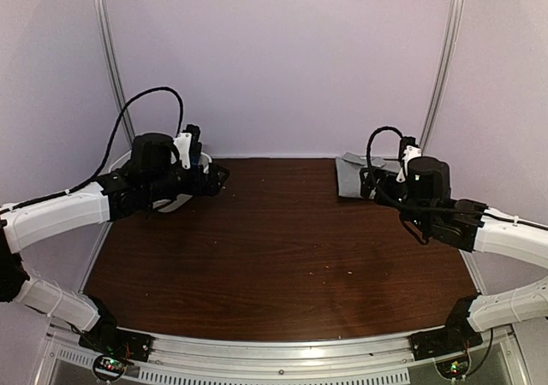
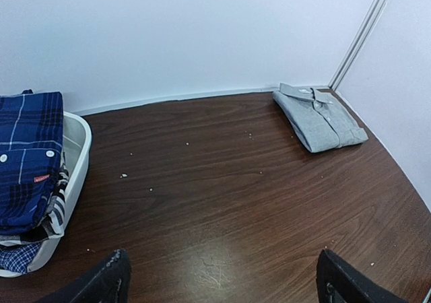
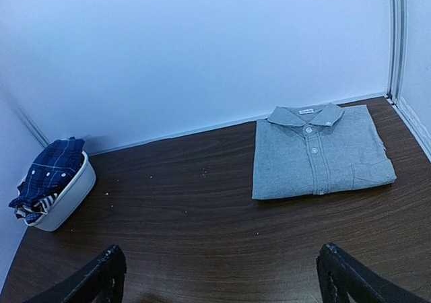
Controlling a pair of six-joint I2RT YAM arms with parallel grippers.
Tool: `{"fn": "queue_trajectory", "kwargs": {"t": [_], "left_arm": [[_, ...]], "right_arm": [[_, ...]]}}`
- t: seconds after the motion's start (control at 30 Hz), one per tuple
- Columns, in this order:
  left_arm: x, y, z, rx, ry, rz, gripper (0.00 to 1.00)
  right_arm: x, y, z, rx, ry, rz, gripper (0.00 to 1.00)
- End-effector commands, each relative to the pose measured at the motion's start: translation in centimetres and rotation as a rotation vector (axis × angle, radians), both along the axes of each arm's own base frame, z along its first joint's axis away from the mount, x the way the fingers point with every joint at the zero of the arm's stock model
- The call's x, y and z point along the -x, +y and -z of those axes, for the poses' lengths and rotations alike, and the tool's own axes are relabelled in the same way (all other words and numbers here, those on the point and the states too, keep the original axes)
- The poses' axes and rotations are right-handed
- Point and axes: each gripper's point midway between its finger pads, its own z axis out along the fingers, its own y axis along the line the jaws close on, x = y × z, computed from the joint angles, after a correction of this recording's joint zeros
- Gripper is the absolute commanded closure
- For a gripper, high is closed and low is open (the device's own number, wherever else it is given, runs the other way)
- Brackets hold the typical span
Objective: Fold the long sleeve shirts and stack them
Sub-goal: Reset both arms
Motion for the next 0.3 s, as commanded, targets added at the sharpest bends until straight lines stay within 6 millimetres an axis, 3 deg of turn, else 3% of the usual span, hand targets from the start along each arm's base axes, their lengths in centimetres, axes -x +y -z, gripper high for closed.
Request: {"fn": "queue_trajectory", "kwargs": {"t": [0.0, 0.27], "left_arm": [[-0.97, 0.08, -2.6, 0.074, -0.083, -0.039, 0.02], [-1.17, -0.33, -2.6, 0.079, -0.087, -0.026, 0.02]], "right_arm": [[0.55, -0.26, -0.3, -0.009, -0.003, -0.009, 0.0], [0.39, -0.54, -0.35, -0.004, -0.009, 0.011, 0.0]]}}
